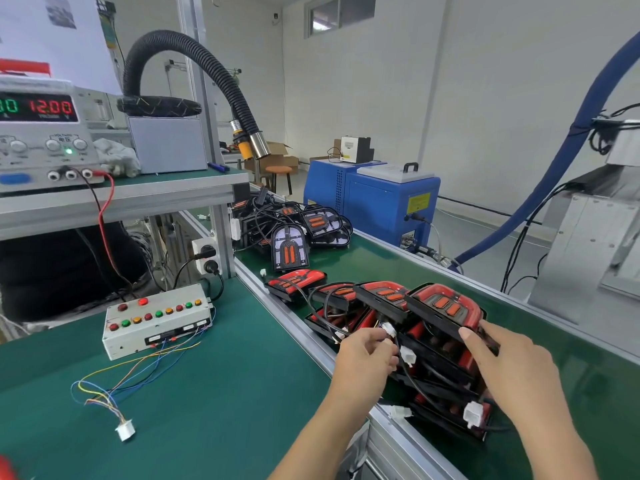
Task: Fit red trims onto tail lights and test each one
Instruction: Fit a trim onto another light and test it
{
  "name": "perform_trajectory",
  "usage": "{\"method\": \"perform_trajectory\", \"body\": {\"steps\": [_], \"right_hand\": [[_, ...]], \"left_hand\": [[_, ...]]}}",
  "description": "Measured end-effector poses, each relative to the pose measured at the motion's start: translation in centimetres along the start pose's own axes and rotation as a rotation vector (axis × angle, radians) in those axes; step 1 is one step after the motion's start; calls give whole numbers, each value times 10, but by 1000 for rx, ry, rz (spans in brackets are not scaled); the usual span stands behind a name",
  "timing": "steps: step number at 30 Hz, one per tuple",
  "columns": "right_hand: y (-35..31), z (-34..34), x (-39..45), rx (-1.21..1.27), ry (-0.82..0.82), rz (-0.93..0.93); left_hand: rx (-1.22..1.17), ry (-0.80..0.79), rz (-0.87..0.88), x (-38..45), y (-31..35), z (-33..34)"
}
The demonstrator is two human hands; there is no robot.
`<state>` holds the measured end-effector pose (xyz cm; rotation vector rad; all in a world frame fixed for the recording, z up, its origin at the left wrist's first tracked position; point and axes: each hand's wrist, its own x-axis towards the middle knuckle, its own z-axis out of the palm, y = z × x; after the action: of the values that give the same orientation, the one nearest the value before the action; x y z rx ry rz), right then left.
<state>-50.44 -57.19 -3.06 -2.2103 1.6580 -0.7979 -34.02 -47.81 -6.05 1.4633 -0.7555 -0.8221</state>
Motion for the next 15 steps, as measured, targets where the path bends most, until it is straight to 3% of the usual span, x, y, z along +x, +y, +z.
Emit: {"method": "perform_trajectory", "body": {"steps": [15], "right_hand": [[4,4,0,76,-48,53]], "left_hand": [[23,9,-3,1,-7,-4]]}}
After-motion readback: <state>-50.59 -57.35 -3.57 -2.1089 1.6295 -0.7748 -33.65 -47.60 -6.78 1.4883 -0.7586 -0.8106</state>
